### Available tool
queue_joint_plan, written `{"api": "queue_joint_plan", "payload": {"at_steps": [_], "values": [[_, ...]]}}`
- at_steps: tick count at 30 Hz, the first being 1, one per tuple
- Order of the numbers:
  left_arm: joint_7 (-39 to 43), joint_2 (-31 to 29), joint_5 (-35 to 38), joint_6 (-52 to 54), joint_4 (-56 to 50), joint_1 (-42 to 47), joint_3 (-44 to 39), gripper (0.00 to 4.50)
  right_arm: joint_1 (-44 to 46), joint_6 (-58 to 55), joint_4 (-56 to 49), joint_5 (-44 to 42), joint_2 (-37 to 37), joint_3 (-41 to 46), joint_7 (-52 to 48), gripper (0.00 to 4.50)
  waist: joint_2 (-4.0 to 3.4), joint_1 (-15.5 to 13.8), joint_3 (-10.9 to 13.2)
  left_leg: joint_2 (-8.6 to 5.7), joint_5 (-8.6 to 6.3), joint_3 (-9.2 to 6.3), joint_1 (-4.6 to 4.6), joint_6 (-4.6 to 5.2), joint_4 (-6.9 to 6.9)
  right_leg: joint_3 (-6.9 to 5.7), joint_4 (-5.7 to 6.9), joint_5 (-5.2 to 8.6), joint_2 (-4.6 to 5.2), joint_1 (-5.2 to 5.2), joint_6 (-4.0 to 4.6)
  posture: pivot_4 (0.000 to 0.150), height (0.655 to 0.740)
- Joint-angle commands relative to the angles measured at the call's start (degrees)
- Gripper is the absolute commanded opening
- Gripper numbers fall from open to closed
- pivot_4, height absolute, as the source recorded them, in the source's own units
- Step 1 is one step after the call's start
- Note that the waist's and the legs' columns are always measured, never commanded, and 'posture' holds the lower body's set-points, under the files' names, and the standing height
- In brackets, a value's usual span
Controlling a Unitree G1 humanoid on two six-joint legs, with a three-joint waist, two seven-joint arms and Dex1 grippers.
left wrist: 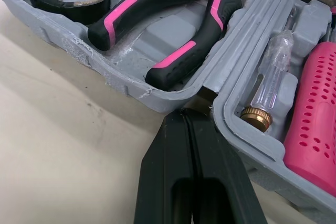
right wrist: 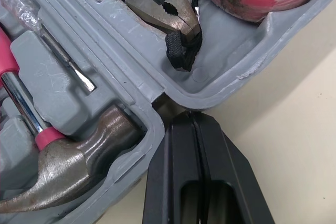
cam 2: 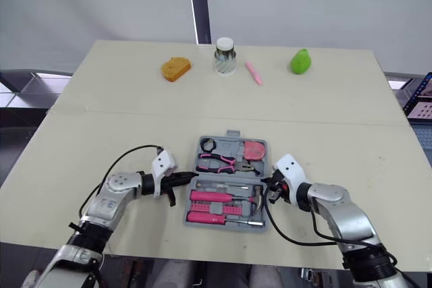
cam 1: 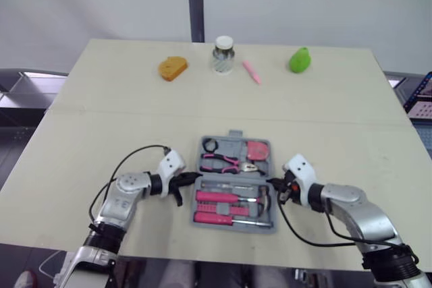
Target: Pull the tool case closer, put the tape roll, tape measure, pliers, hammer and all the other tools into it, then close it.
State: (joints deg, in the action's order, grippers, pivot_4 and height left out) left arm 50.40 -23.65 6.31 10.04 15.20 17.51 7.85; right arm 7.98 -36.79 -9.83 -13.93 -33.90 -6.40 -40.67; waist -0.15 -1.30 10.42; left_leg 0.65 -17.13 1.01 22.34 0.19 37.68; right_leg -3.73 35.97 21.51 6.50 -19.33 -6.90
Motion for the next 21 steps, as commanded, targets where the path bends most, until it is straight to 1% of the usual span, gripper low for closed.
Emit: {"api": "queue_joint_plan", "payload": {"at_steps": [1, 12, 21], "values": [[0.8, -0.1, 0.4, 1.9, -4.7, -3.2, 1.9, 0.00, -0.4, -0.3, -3.9, -1.0, 0.3, -1.3, -1.3, 0.02, 0.00, 0.0, 0.0, 0.00, 0.00, 0.00, 0.00, 0.00, -0.02, 0.00, 0.00, 0.00, 0.00, -0.01, 0.00, 0.150, 0.7159], [0.8, -2.6, 1.2, 6.1, -12.7, -9.1, 1.5, 0.00, -3.3, -2.9, -8.9, -2.2, -1.3, -1.7, -3.2, 0.02, -0.01, 0.1, 0.0, 0.03, -0.01, 0.04, 0.00, 0.01, -0.04, 0.06, -0.02, 0.00, 0.01, -0.03, 0.00, 0.150, 0.7159], [0.6, -3.9, 2.1, 8.3, -16.2, -12.0, 1.0, 0.00, -6.1, -5.0, -12.7, -3.3, -2.1, -1.8, -4.1, 0.02, -0.01, 0.3, 0.0, 0.04, -0.01, 0.06, -0.01, 0.01, -0.07, 0.11, -0.04, 0.00, 0.03, -0.05, 0.00, 0.150, 0.7159]]}}
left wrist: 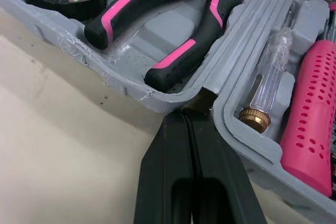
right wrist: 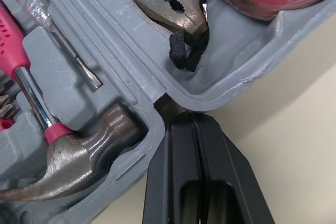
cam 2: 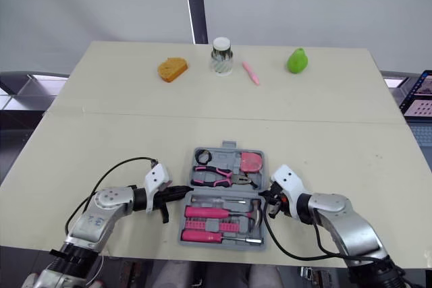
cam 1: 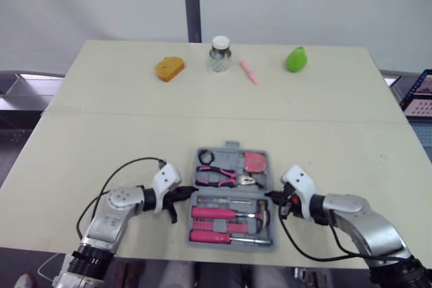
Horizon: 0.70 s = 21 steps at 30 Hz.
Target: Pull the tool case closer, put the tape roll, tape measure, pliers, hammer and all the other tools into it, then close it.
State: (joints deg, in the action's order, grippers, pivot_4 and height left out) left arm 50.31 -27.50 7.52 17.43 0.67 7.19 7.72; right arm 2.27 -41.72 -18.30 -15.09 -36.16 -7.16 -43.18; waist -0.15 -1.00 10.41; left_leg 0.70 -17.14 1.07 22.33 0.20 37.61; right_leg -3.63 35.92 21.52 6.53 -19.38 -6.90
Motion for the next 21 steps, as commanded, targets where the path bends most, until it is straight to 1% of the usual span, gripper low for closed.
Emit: {"api": "queue_joint_plan", "payload": {"at_steps": [1, 21], "values": [[0.6, -0.2, 1.0, 1.0, -2.0, -2.1, 1.2, 0.00, -0.7, -0.3, -4.7, -2.4, 0.3, -1.2, -1.5, 0.02, 0.00, 0.0, 0.0, 0.00, 0.00, 0.00, 0.00, 0.00, 0.00, 0.00, 0.00, 0.00, 0.00, 0.00, 0.00, 0.150, 0.7159], [-1.1, -0.9, 2.1, 3.2, -6.8, -6.9, 1.1, 0.00, -3.2, -2.1, -7.5, -2.6, 1.5, -1.3, -0.6, 0.02, 0.00, 0.9, 0.0, 0.01, 0.00, 0.00, -0.03, 0.00, -0.02, 0.05, -0.02, 0.00, 0.06, 0.00, 0.01, 0.150, 0.7159]]}}
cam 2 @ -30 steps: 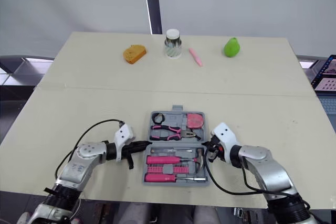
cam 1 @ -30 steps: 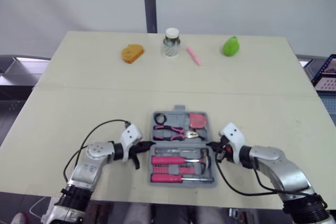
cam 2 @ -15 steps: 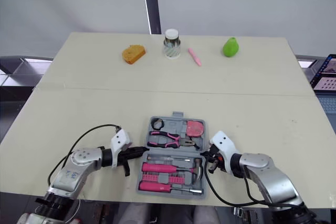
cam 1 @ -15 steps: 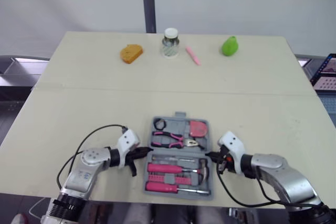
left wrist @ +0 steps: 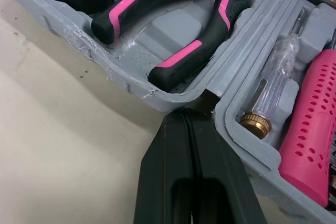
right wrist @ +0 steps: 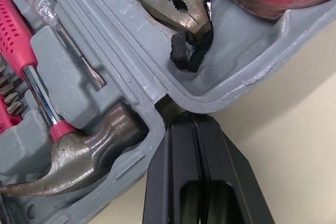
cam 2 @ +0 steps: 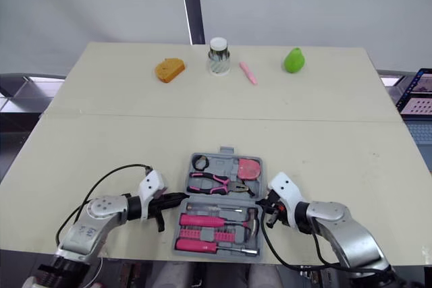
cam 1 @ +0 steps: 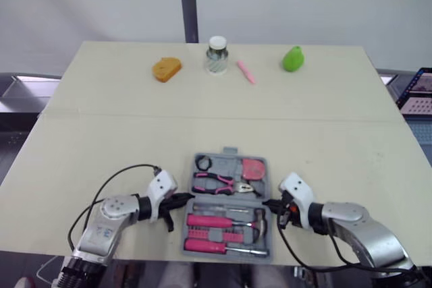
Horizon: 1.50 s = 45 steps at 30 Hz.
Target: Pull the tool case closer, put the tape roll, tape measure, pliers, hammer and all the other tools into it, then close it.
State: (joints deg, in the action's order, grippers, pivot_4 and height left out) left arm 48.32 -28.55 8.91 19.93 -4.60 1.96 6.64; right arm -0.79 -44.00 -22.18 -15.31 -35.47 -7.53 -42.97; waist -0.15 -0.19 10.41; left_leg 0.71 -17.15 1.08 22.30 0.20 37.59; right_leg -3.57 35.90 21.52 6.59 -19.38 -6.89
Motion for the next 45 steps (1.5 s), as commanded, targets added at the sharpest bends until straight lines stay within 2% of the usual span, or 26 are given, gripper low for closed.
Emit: {"api": "queue_joint_plan", "payload": {"at_steps": [1, 20, 29, 40, 45], "values": [[0.8, 0.1, 0.7, 0.8, -1.6, -1.7, 2.1, 0.00, -0.2, 0.2, -3.6, -2.4, 0.8, -0.9, -0.8, 0.02, 0.00, 0.1, 0.0, 0.00, 0.00, 0.00, 0.00, 0.00, 0.00, 0.00, 0.00, 0.00, 0.00, 0.00, 0.00, 0.150, 0.7159], [0.3, -0.8, 1.2, 1.7, -3.8, -4.7, 0.7, 0.00, -0.4, 0.2, -3.8, -2.3, 1.5, -1.4, -0.6, 0.02, 0.00, 0.3, 0.0, 0.02, 0.00, 0.01, -0.01, 0.00, 0.00, 0.04, 0.00, 0.00, 0.05, 0.00, 0.00, 0.150, 0.7159], [-2.7, -1.3, 0.5, 0.1, 0.2, -2.6, -2.6, 0.00, -0.6, 0.3, -3.8, -2.3, 1.3, -0.9, -0.7, 0.02, 0.01, 0.2, 0.0, 0.05, -0.01, 0.02, -0.03, -0.01, 0.00, 0.05, -0.01, 0.00, 0.06, -0.01, 0.01, 0.150, 0.7159], [-0.7, -7.0, 5.0, -1.5, 1.1, -4.8, -10.5, 0.00, -1.4, 2.2, -2.2, -3.7, -2.9, 3.7, -2.1, 0.02, 0.01, 0.4, 0.0, 0.11, 0.00, 0.08, -0.05, -0.02, 0.01, 0.12, 0.00, 0.01, 0.08, -0.08, 0.03, 0.150, 0.7159], [4.5, -9.9, 14.1, 2.0, -6.3, -7.3, -17.3, 0.00, -3.3, 2.2, -2.8, -7.3, -5.6, 10.2, -3.8, 0.02, 0.07, 0.2, 0.0, 0.11, -0.03, 0.07, -0.01, 0.00, 0.01, 0.13, -0.01, 0.01, 0.13, -0.06, 0.03, 0.150, 0.7159]]}}
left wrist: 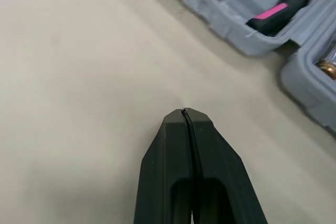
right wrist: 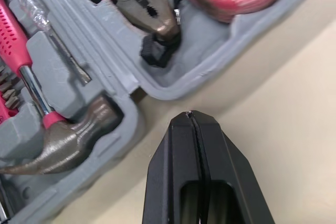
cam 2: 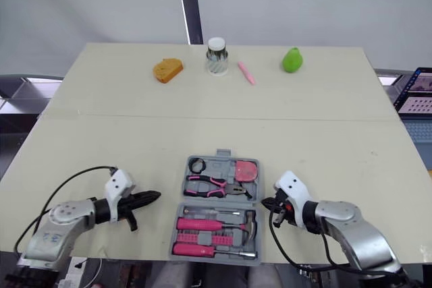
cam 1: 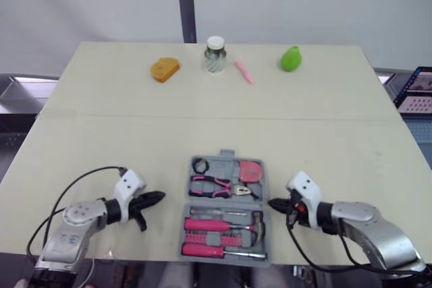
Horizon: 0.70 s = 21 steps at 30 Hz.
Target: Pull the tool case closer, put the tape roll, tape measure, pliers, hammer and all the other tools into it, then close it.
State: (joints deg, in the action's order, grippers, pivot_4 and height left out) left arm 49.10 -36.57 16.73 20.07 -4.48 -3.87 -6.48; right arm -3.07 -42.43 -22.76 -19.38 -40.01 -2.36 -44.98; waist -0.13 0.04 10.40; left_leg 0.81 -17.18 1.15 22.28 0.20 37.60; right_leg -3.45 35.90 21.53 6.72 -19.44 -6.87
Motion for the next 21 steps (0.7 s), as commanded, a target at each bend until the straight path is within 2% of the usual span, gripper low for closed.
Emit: {"api": "queue_joint_plan", "payload": {"at_steps": [1, 7, 11, 16, 21], "values": [[4.9, -3.0, 7.2, 2.2, -8.6, -2.5, -4.7, 0.00, -1.6, 0.3, -2.7, -4.7, -1.5, 6.8, -2.4, 0.02, 0.08, 0.0, 0.0, 0.00, -0.01, -0.01, 0.02, 0.00, 0.01, 0.00, -0.01, 0.00, 0.03, -0.01, 0.00, 0.150, 0.7159], [8.6, -4.8, 10.4, 1.2, -19.2, -7.1, -2.9, 0.00, -0.9, -0.3, -1.3, -8.2, -3.0, 10.9, -3.5, 0.02, 0.08, 0.1, 0.0, 0.01, -0.03, -0.03, 0.01, 0.00, -0.02, 0.46, -0.21, 0.00, 0.04, 0.08, 0.01, 0.150, 0.7159], [10.7, -4.3, 6.7, -5.0, -21.0, -8.1, 2.4, 0.00, 1.4, 0.2, 1.6, -8.5, -3.7, 10.9, -4.1, 0.02, 0.07, 0.1, 0.0, 0.03, -0.01, 0.08, -0.04, -0.02, -0.07, 0.51, -0.22, 0.00, -0.03, 0.06, 0.02, 0.150, 0.7159], [11.7, -2.2, -1.3, -15.3, -16.5, -7.5, 12.1, 0.00, 5.4, 1.5, 6.2, -7.9, -4.6, 9.6, -5.7, 0.02, 0.07, 0.0, 0.0, 0.00, -0.03, 0.21, -0.06, 0.04, -0.06, 0.45, -0.23, 0.00, -0.08, 0.04, 0.01, 0.150, 0.7159], [10.0, 2.4, -8.5, -26.4, -5.3, -5.1, 19.3, 0.00, 8.8, 2.2, 10.3, -7.9, -3.2, 9.0, -5.4, 0.02, 0.08, 0.0, 0.0, 0.00, -0.04, 0.35, -0.10, 0.08, -0.05, 0.35, -0.14, 0.00, -0.12, -0.04, 0.00, 0.150, 0.7159]]}}
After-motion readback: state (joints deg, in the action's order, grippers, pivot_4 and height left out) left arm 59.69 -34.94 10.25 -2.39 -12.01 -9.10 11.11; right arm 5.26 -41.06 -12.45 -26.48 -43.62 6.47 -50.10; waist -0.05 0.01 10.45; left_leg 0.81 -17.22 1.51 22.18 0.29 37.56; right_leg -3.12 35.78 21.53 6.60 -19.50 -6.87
